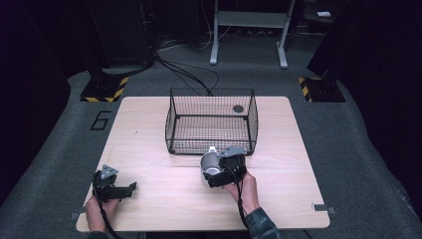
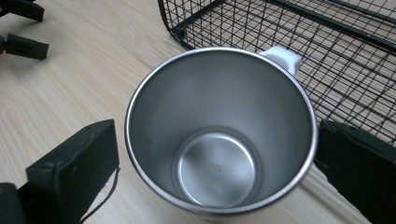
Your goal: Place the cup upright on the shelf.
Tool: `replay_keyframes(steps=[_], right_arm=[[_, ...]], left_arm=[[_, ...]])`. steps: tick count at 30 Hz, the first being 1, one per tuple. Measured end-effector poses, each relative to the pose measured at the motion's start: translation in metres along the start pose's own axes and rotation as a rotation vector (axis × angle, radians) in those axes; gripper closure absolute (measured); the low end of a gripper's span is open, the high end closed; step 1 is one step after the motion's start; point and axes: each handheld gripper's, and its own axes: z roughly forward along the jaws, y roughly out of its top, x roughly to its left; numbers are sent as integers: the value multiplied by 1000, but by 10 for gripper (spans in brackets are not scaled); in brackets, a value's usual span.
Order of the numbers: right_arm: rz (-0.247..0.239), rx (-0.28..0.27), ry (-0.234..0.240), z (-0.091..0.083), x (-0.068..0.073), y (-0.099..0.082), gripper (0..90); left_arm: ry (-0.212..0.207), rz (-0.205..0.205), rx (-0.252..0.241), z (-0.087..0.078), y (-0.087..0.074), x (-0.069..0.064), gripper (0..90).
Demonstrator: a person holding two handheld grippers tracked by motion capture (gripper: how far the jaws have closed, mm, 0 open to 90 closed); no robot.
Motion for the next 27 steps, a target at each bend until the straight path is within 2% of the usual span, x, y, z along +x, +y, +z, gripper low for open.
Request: replay_keyframes(steps=[14, 17, 22, 27], right_arm=[[13, 29, -43, 18, 6, 9, 0], [-4, 24, -53, 19, 6, 8, 31], [22, 22, -62, 20, 8, 8, 47], [14, 13, -72, 20, 8, 7, 52]], left_arm=[[1, 0, -2, 0, 0, 0, 8], [3, 2, -3, 0, 0, 0, 8], [1, 0, -3, 0, 0, 0, 8], [3, 2, -3, 0, 0, 0, 8]])
